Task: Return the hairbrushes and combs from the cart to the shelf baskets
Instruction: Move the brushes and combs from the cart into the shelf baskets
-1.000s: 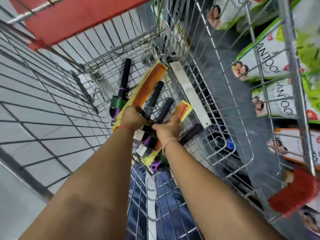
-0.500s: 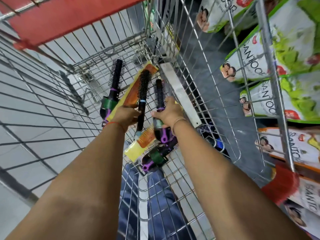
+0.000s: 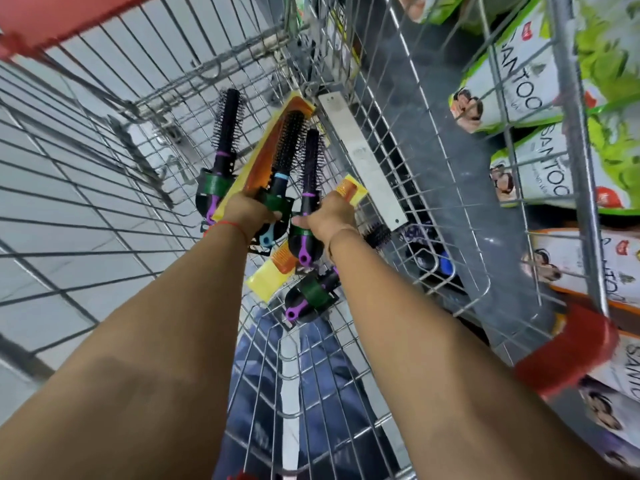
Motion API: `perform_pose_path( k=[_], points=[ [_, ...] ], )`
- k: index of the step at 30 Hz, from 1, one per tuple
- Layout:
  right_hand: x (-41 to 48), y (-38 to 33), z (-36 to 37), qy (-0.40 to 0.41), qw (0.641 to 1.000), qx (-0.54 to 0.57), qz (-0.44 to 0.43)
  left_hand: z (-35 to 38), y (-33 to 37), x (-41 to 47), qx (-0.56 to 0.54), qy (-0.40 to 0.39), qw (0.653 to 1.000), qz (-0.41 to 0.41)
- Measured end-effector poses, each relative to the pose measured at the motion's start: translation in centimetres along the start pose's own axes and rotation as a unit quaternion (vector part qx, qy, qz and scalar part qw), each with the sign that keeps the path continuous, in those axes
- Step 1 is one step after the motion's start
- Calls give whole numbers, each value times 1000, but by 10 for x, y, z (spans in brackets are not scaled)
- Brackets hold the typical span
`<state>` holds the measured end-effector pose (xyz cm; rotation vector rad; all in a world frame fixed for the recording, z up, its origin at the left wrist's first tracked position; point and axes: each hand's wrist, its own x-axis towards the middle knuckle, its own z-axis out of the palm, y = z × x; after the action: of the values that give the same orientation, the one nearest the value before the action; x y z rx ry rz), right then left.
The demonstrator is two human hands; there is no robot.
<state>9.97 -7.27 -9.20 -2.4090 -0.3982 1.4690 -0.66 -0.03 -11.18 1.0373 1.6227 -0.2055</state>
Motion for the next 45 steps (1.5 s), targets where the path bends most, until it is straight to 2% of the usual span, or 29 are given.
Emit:
perform_pose_path(
  k=[3, 5, 9, 12, 16, 20, 25, 29, 31, 33, 36, 39, 42, 45],
  points=[
    [-3, 1, -7, -40, 999, 31, 14, 1, -4, -1, -45, -8, 999, -5],
    [-7, 2, -14, -48, 997, 62, 17, -2, -3, -9, -87, -39, 995, 6],
    [-26, 4, -30, -9, 991, 126, -42, -18, 6, -27, -192, -120, 973, 46],
    [-58, -3, -52, 14, 974, 209, -92, -28, 27, -63, -251, -216, 938, 103],
    [-118, -20, -85, 93, 932, 312, -160, -44, 73, -126, -251, -342, 877, 228],
    [-191, -35, -134, 184, 868, 390, -246, -56, 137, -190, -174, -449, 815, 322],
    [-295, -37, -200, 299, 799, 395, -342, -46, 202, -293, -72, -563, 730, 380],
    [-363, -7, -235, 391, 737, 425, -351, -13, 214, -373, -11, -616, 684, 391],
    [-385, 15, -246, 435, 708, 439, -341, 9, 212, -408, 7, -609, 686, 399],
    [-402, 36, -254, 475, 694, 439, -316, 33, 210, -435, 11, -586, 708, 394],
    [-428, 62, -263, 494, 680, 457, -291, 64, 210, -465, 20, -560, 732, 388],
    [-441, 85, -281, 511, 668, 468, -270, 93, 215, -488, 46, -552, 733, 396],
    [-438, 102, -307, 524, 662, 470, -257, 118, 224, -498, 44, -524, 748, 404],
    [-422, 113, -336, 545, 647, 477, -239, 130, 238, -496, 24, -472, 783, 405]
  ],
)
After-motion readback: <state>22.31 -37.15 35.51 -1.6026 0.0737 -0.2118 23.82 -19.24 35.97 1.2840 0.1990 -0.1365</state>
